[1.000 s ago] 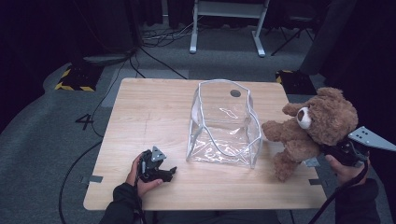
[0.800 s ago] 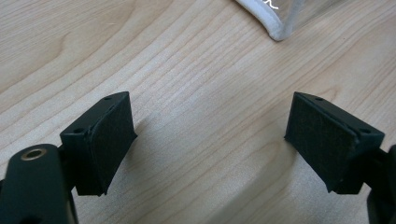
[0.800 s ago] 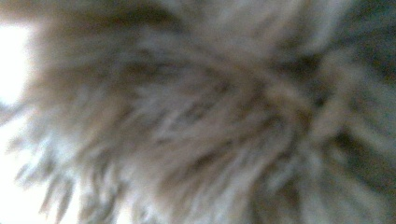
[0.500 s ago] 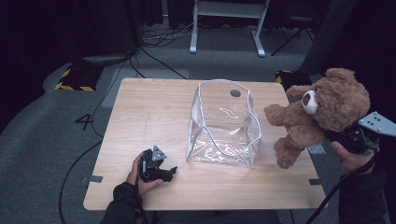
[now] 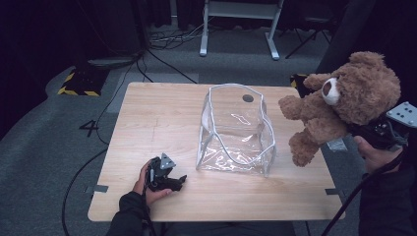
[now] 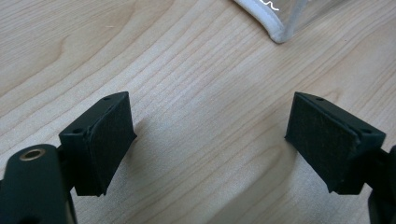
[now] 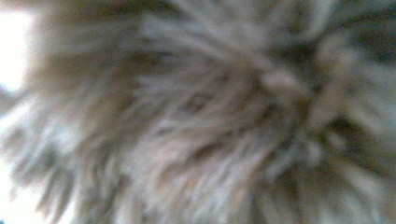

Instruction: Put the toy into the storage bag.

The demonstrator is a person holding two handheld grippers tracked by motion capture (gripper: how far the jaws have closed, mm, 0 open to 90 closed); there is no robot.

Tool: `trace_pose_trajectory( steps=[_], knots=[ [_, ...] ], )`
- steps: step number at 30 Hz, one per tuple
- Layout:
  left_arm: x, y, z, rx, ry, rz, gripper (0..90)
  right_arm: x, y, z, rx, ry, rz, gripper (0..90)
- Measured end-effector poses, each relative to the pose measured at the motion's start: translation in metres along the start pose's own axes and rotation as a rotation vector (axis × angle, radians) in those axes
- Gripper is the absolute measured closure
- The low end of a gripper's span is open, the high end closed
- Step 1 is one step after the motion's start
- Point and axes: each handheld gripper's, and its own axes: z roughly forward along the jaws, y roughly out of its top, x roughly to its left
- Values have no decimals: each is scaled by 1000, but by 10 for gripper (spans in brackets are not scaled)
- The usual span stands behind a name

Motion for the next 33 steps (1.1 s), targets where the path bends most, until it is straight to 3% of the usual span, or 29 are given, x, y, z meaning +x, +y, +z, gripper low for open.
trace_pose_trajectory(
  steps=[11,33],
  knots=[
    [0,0,0,0,0,1,152,13,30,3,-43,11,-32,528],
    [0,0,0,0,-2,1,152,42,58,23,-79,67,-48,528]
  ],
)
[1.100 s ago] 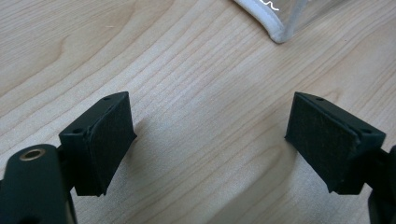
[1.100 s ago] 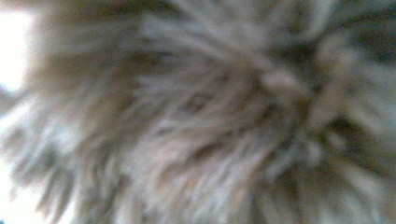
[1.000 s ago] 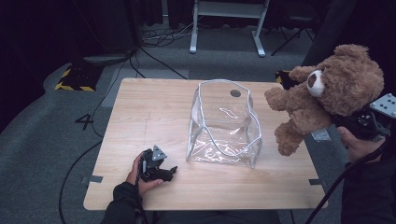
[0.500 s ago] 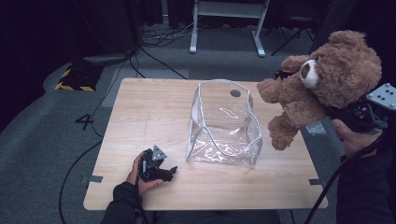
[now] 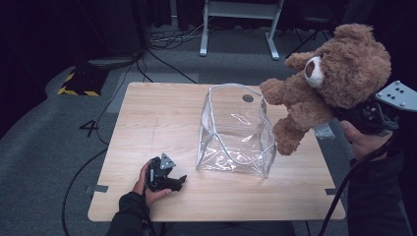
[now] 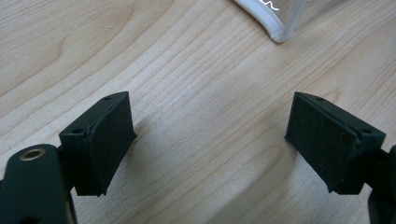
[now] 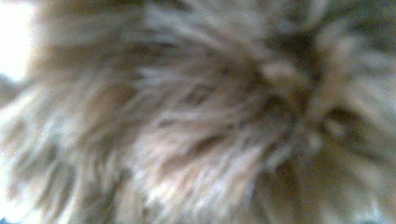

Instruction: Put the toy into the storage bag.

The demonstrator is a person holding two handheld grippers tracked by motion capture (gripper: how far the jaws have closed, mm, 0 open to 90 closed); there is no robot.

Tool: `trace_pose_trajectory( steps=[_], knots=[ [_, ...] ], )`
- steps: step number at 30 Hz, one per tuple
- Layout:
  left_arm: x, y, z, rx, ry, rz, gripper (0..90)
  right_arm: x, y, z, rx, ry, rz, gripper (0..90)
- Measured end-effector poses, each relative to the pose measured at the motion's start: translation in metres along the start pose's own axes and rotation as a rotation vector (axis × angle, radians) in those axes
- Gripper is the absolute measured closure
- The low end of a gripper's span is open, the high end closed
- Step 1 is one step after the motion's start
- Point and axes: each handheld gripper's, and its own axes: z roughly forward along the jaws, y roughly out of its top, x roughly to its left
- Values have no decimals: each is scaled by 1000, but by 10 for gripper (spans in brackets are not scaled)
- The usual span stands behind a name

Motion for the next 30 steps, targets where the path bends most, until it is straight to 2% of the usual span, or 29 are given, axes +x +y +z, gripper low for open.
trace_pose_trajectory(
  steps=[20,30],
  knots=[
    [0,0,0,-1,-1,2,153,36,18,33,-5,77,-18,527],
    [0,0,0,-1,-1,2,154,49,19,63,6,115,-1,527]
  ],
)
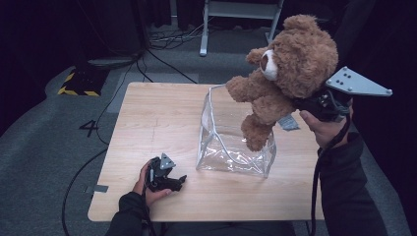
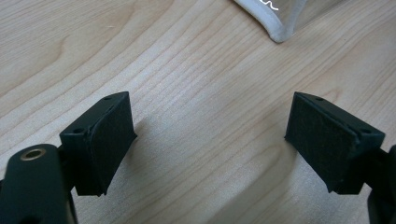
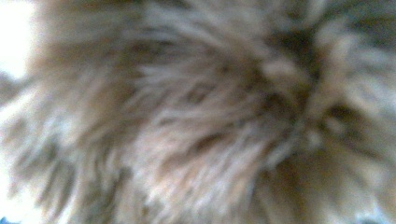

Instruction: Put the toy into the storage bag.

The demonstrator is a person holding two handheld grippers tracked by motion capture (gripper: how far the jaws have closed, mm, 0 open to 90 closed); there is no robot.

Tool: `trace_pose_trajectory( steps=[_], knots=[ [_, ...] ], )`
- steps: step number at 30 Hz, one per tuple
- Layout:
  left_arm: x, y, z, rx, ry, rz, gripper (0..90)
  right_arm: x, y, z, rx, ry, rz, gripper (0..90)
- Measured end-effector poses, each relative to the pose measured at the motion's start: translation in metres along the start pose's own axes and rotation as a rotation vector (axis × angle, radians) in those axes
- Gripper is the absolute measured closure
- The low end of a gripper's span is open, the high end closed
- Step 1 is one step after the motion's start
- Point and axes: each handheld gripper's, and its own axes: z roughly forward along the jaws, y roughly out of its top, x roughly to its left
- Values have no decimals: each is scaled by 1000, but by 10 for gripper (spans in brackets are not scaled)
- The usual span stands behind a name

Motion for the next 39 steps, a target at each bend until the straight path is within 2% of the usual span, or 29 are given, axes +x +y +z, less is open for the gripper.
trace_pose_trajectory(
  steps=[8,16,23,39],
  knots=[
    [0,0,0,1,0,0,154,9,-7,21,27,15,-17,526],
    [0,0,0,0,0,0,154,16,-16,32,52,33,-23,524],
    [0,0,0,0,0,0,154,21,-33,42,96,57,-22,519],
    [0,0,0,0,0,0,154,31,-51,48,132,87,-22,503]
  ],
)
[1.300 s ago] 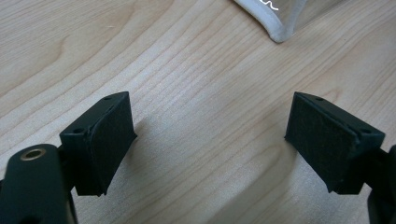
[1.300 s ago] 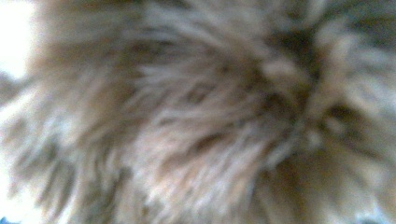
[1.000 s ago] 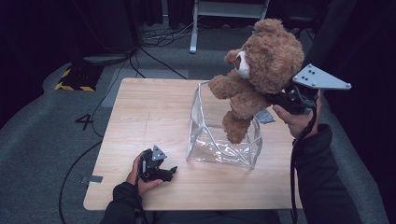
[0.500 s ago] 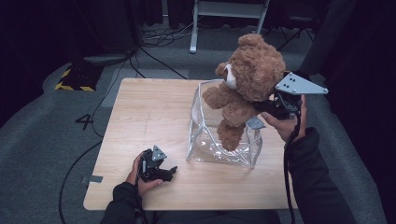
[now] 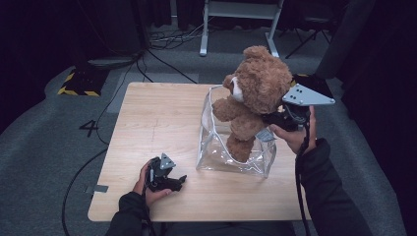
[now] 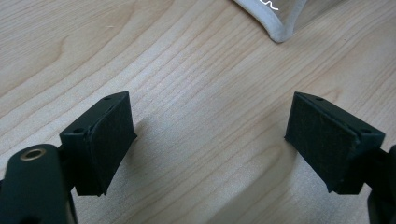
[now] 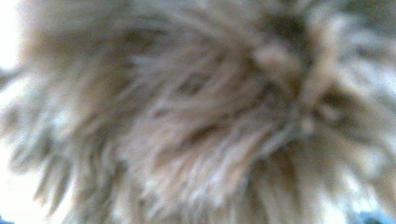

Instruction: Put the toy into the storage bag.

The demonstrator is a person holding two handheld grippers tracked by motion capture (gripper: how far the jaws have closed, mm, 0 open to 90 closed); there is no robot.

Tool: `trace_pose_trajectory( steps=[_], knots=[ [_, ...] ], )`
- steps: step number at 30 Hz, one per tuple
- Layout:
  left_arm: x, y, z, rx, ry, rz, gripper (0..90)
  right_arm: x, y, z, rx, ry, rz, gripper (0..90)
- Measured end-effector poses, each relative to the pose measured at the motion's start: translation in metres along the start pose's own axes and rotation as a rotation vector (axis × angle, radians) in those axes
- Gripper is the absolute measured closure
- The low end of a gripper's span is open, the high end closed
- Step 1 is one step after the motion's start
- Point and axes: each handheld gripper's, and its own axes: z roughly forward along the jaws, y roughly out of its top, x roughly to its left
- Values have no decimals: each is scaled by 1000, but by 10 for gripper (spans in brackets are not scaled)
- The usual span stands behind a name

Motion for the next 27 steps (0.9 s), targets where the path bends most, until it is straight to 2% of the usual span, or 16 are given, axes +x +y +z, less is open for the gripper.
trace_pose_trajectory(
  steps=[10,13,17,22,25,27],
  knots=[
    [0,0,0,0,0,0,154,12,0,2,21,8,-35,489],
    [0,0,0,0,0,0,155,19,0,4,38,23,-58,483],
    [0,0,0,-1,0,1,156,20,-1,8,62,40,-59,479],
    [0,0,0,-1,0,1,156,23,4,3,45,42,-63,477],
    [0,0,0,-1,0,1,156,31,11,0,42,64,-95,476],
    [0,0,0,-1,0,1,156,32,11,1,44,65,-98,476]
  ],
)
